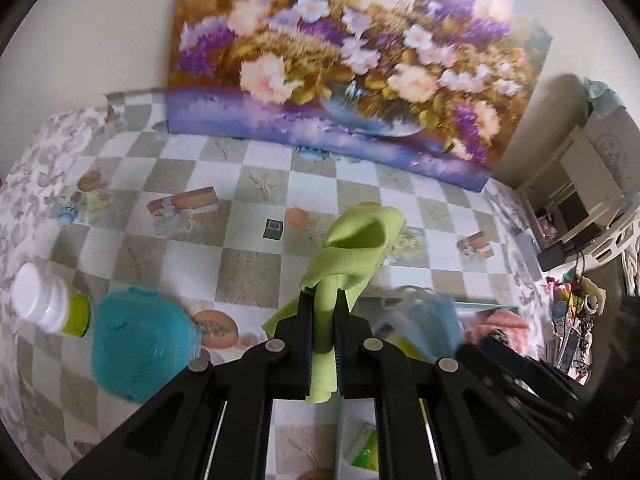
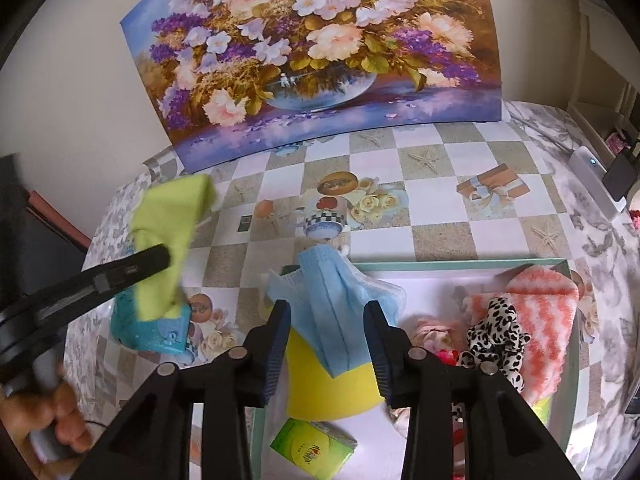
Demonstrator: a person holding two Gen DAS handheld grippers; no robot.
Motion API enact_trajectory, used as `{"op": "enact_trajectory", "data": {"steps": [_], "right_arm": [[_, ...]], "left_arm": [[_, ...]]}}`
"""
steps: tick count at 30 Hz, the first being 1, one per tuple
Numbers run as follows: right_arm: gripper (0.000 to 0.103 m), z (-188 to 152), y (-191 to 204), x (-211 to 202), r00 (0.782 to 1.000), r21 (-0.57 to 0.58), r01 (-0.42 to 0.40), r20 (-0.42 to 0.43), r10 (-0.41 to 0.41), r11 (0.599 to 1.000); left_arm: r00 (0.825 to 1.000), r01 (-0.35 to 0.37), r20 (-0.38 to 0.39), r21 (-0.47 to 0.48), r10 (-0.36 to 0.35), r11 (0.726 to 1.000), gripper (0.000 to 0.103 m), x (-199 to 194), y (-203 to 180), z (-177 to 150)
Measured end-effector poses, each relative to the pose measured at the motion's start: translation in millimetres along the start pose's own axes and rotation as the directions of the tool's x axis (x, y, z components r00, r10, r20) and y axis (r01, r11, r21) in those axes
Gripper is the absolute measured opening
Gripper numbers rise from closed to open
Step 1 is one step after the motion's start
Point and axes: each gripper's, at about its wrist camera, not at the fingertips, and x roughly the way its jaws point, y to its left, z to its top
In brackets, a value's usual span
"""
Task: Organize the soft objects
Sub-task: 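Carry blue mask with right tool while left tool carries green cloth to tray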
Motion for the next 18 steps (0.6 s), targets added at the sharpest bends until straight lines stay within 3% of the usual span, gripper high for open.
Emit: {"op": "enact_trajectory", "data": {"steps": [5, 8, 18], "right_arm": [[0.041, -4, -7, 0, 1.0, 0.024, 0.019, -0.015, -0.018, 1.0], [0.041, -9, -12, -9, 0.999, 0.031, 0.049, -0.006, -0.049, 0.998], [0.041, -29, -32, -34, 0.996, 0.094, 0.09, 0.003, -0.09, 0.992]], "left_arm": [[0.999, 0.044, -0.007, -0.015, -0.044, 0.999, 0.009, -8, -6, -31], [0.995, 0.078, -0.056, -0.022, -0.079, 0.997, 0.009, 0, -8, -49], [0.958, 0.227, -0.182, -0.005, -0.224, 0.974, 0.009, 11, -38, -98]]}}
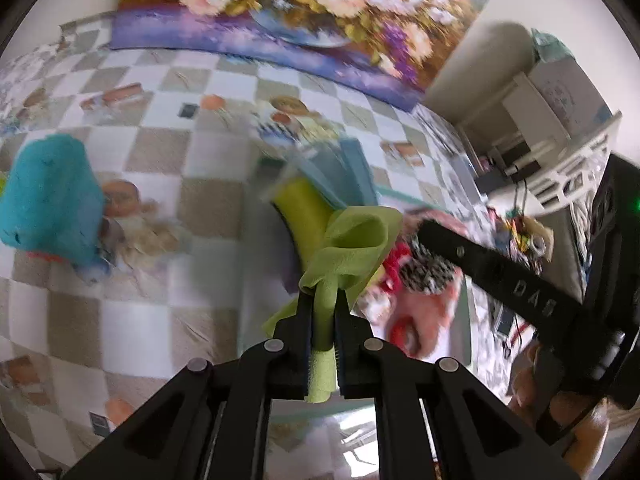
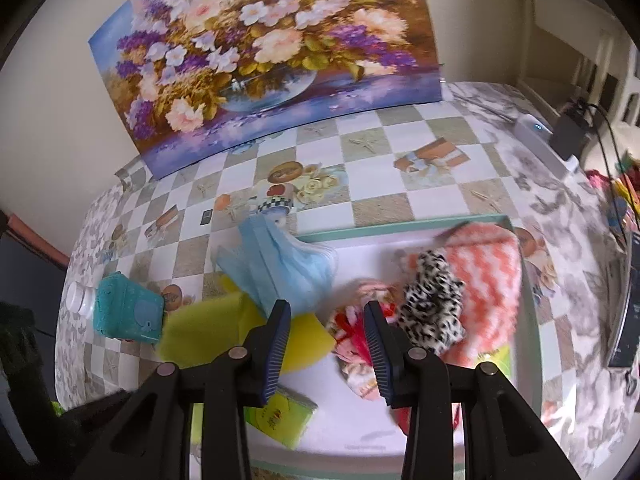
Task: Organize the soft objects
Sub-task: 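Carry blue mask with right tool while left tool carries green cloth to tray, then open right tool releasing mask while left tool releases green cloth in tray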
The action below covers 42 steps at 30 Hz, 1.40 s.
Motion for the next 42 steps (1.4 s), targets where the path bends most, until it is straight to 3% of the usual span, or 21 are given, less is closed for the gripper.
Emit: {"op": "enact_trajectory", "data": {"steps": [3, 5, 6, 11, 15, 20, 22, 27, 32, 35, 37, 42], "right_arm": [[0.041, -6, -2, -6, 1.0, 0.001, 0.0, 0.005, 0.0, 1.0], [0.041, -11, -2, -9, 1.0, -0.006, 0.006, 0.004, -0.006, 1.0], [0.041, -14, -2, -10, 1.0, -0.008, 0.009, 0.005, -0.009, 1.0], [0.041, -26, 0, -17, 1.0, -0.021, 0.015, 0.007, -0.015, 1.0], [0.041, -37, 5, -21, 1.0, -0.039, 0.014, 0.008, -0.014, 0.999], [0.046, -52, 13, -22, 1.0, -0.066, 0.017, -0.003, -0.017, 0.998], [0.061, -57, 16, -22, 1.0, -0.074, 0.02, -0.007, -0.021, 0.997], [0.067, -70, 25, -19, 0.999, -0.106, 0.035, -0.02, -0.038, 0.994], [0.076, -82, 30, -12, 0.997, -0.126, 0.048, -0.05, -0.054, 0.991], [0.089, -87, 29, -10, 0.997, -0.123, 0.045, -0.056, -0.052, 0.991], [0.103, -90, 30, -11, 0.998, -0.127, 0.037, -0.047, -0.043, 0.991], [0.103, -93, 34, -13, 0.998, -0.136, 0.059, -0.028, -0.064, 0.989]], "left_arm": [[0.999, 0.015, -0.033, 0.013, -0.015, 1.0, 0.014, 6, -6, -7], [0.999, 0.024, -0.038, -0.01, -0.025, 1.0, 0.038, 5, -4, -10], [0.999, 0.022, -0.035, -0.019, -0.023, 1.0, 0.043, 4, -2, -11], [1.0, 0.003, 0.003, -0.049, -0.003, 0.999, 0.046, -11, 11, -15], [0.994, -0.1, 0.045, -0.053, 0.103, 0.994, 0.06, -23, 20, -19], [0.955, -0.27, 0.112, -0.047, 0.274, 0.962, 0.08, -39, 36, -23], [0.938, -0.318, 0.132, -0.049, 0.322, 0.947, 0.084, -44, 43, -26], [0.908, -0.384, 0.159, -0.047, 0.387, 0.922, 0.093, -53, 57, -34], [0.901, -0.4, 0.162, -0.054, 0.403, 0.915, 0.099, -57, 62, -42], [0.898, -0.404, 0.165, -0.062, 0.409, 0.913, 0.1, -60, 67, -46], [0.893, -0.414, 0.169, -0.058, 0.418, 0.908, 0.1, -61, 69, -49], [0.898, -0.392, 0.179, -0.084, 0.401, 0.916, 0.1, -68, 76, -52]]}}
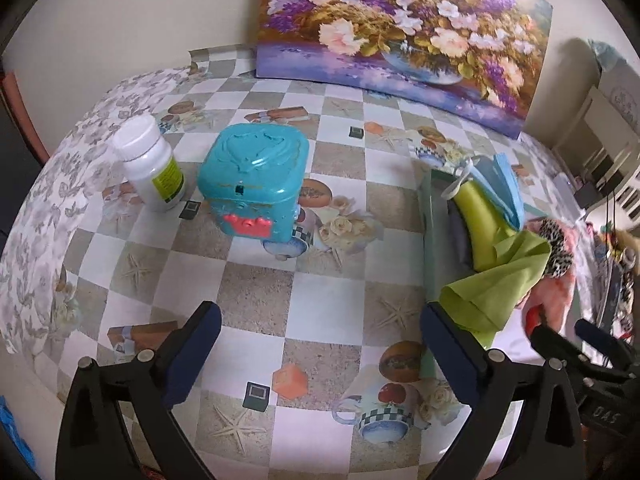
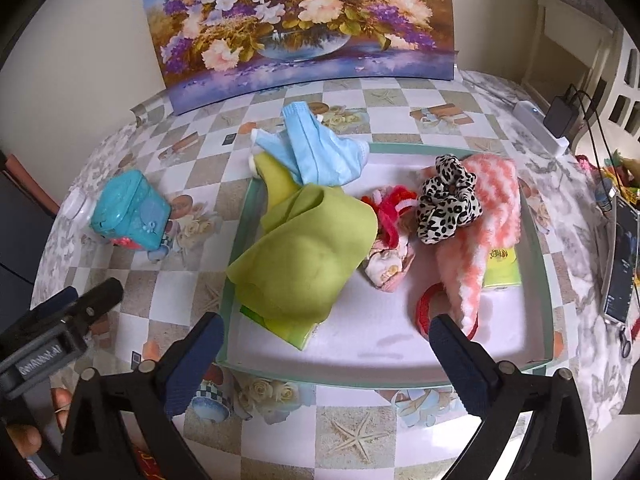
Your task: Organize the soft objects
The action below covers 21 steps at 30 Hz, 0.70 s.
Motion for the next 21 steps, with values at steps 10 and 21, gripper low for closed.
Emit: {"op": "enact_trajectory", "data": {"steps": [10, 21], "right_arm": [[0.103, 1, -6, 2, 1.0, 0.025, 0.015, 0.002, -0.015, 1.0], [0.103, 3, -5, 7, 1.0, 0.01, 0.015, -0.001, -0.015, 1.0]], "left_arm": [[1.0, 0.002, -0.024, 0.002, -0.002, 1.0, 0.1, 2, -1, 3], [0.997, -0.013, -0.083, -0.039, 0.01, 0.999, 0.1, 9, -1, 4]]}}
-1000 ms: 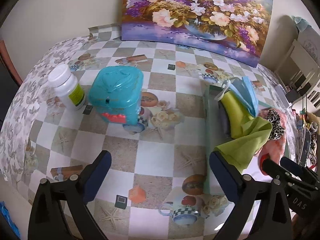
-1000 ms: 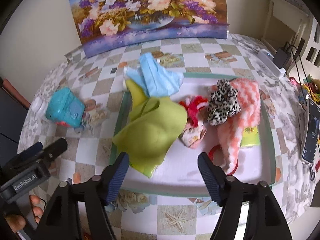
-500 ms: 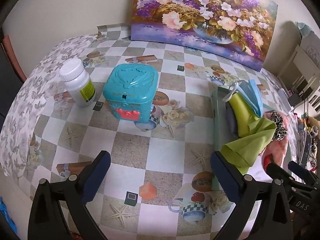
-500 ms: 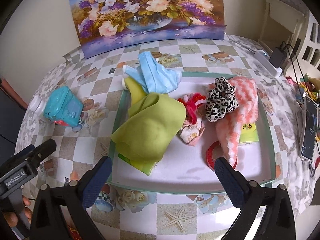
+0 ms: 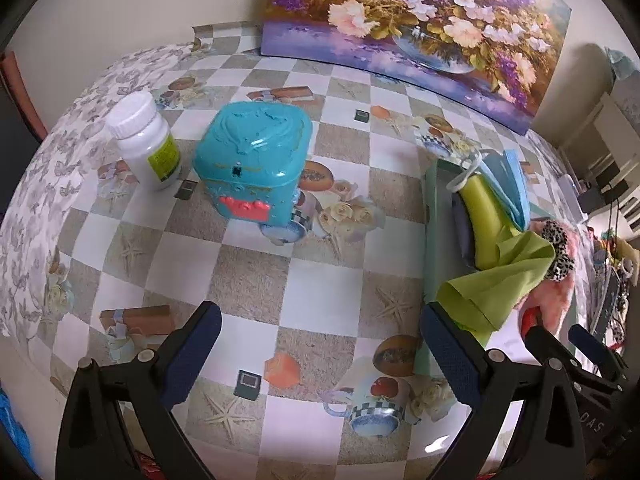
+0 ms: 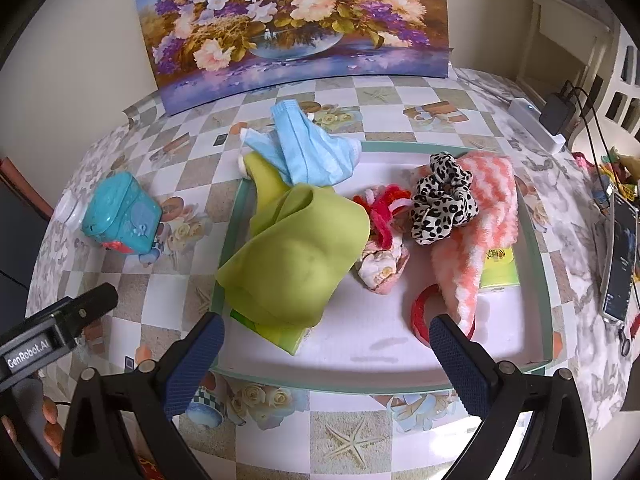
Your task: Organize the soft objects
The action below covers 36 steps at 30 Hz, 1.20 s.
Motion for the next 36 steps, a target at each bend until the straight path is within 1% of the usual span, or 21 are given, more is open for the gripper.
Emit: {"op": "enact_trajectory", "data": {"steps": [5, 7, 10, 12, 14, 18, 25, 29, 33, 36], "right_arm": [[0.103, 0, 0, 0, 1.0, -0.002, -0.001, -0.001, 0.001, 1.0], [0.103, 0, 1, 1, 1.0, -0.002, 0.0, 0.0, 0.0, 1.0], [0.103, 0, 1, 1, 1.0, -0.002, 0.0, -0.001, 0.0, 1.0], [0.103, 0, 1, 1, 1.0, -0.002, -0.001, -0.002, 0.001, 1.0], [0.103, 0, 1, 1, 1.0, -0.002, 0.0, -0.002, 0.0, 1.0], [0.103, 0, 1, 1, 1.0, -0.003, -0.001, -0.003, 0.001, 1.0], [0.103, -1, 1, 3, 1.0, -0.005, -0.001, -0.007, 0.001, 1.0], [0.103, -1, 0, 4, 1.0, -0.005, -0.001, -0.007, 0.001, 1.0], [0.103, 0, 1, 3, 1.0, -0.005, -0.002, -0.008, 0.002, 1.0], [0.103, -1, 1, 3, 1.0, -0.004, -0.001, -0.008, 0.001, 1.0]], "left_arm": [[0.998, -0.06, 0.023, 0.004, 0.06, 0.998, 0.1, -4, 1, 2], [0.995, -0.095, 0.034, 0.013, 0.094, 0.995, 0.1, -5, 0, 2], [0.993, -0.11, 0.051, 0.033, 0.109, 0.993, 0.1, -7, -3, 2], [0.986, -0.153, 0.068, 0.046, 0.149, 0.987, 0.1, -10, -6, 1], [0.981, -0.18, 0.08, 0.057, 0.175, 0.982, 0.1, -11, -7, 1], [0.985, -0.158, 0.077, 0.052, 0.154, 0.986, 0.1, -12, -6, 1], [0.978, -0.192, 0.095, 0.072, 0.185, 0.979, 0.1, -13, -10, 0], [0.972, -0.221, 0.105, 0.103, 0.21, 0.97, 0.1, -13, -15, -2], [0.977, -0.199, 0.096, 0.113, 0.188, 0.974, 0.1, -12, -16, -2], [0.976, -0.208, 0.092, 0.112, 0.198, 0.972, 0.1, -11, -15, -2]]}}
